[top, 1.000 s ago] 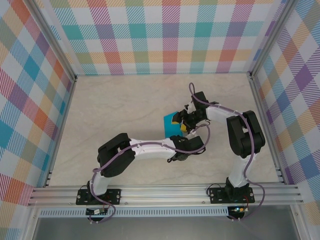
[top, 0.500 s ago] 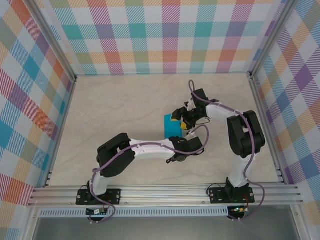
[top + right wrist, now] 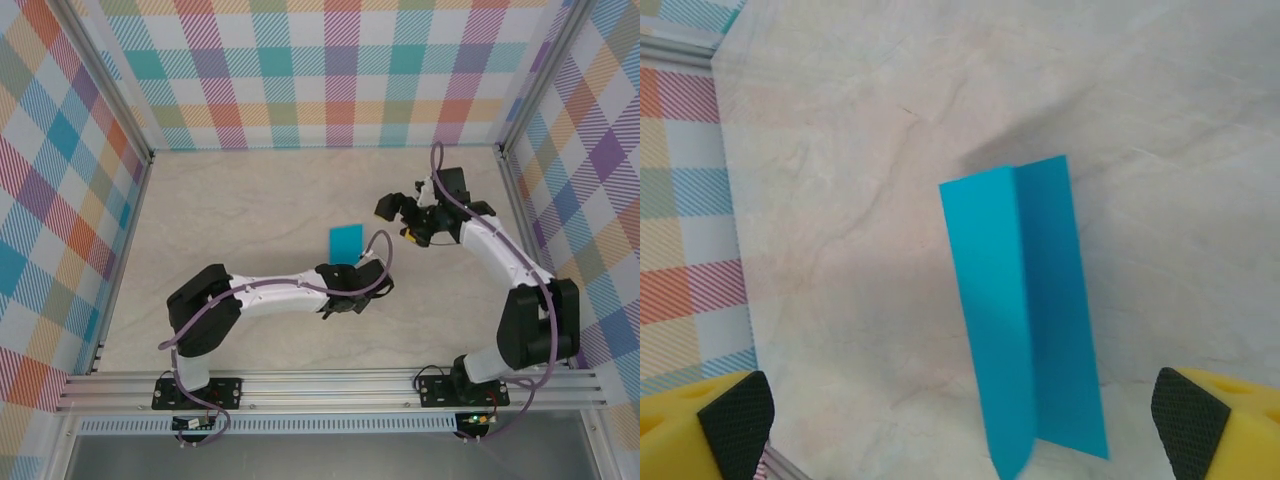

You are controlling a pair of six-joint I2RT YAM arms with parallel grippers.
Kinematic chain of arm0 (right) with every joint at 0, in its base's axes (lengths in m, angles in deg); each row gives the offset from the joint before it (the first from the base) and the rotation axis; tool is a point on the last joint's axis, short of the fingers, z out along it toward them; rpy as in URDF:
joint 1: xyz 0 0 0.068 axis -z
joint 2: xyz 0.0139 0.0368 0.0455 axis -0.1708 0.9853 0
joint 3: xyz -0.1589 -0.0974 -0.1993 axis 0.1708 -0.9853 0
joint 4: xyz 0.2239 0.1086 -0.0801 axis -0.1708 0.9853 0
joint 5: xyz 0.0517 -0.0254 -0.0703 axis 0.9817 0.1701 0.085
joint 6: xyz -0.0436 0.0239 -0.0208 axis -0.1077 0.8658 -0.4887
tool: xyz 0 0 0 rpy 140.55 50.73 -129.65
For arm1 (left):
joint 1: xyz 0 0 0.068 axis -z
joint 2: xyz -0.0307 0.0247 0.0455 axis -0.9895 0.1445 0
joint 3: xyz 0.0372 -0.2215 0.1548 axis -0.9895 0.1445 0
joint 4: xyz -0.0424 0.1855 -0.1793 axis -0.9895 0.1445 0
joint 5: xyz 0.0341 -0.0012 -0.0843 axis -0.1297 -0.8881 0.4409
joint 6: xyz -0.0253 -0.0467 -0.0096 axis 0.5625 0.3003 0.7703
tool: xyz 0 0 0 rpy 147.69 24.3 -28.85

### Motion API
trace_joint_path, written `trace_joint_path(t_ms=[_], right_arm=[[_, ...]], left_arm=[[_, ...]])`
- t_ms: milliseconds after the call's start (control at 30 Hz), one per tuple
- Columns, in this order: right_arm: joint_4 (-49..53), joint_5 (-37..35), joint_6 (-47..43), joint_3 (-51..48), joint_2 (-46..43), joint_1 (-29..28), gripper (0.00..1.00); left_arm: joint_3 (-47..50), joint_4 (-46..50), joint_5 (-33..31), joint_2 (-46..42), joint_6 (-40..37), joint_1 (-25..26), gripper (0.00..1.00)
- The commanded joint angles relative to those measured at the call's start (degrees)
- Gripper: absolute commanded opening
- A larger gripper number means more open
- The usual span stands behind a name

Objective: Fold a paper plane with a square sheet of paper (fold left side to right side)
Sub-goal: Fold the triangle a second time at the center of the table.

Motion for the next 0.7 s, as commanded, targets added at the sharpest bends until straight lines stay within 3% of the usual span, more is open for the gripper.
trace_joint_path(t_ms=[0,167,367,667], right_arm=[[-0.76,2.19,-0.93,-6.15,-0.23,-0.51,0.82],[-6.72,5.58,0.93,-10.57,2.64,-4.09,0.55],[-10.03,4.27,3.97,-11.51,7.87,-9.39,0.24],[-9.89,3.33,4.63,-11.65,13.06,-12.33,0.17]], left_arm=[[2.02,-2.01,5.03,-3.23,2.93,-1.87,0.00],[6.23,-6.43,12.77,-5.82,6.20,-5.19,0.00],[12.25,-14.95,21.10,-9.03,10.74,-9.69,0.00],[15.27,-17.19,24.20,-9.87,12.82,-13.62,0.00]])
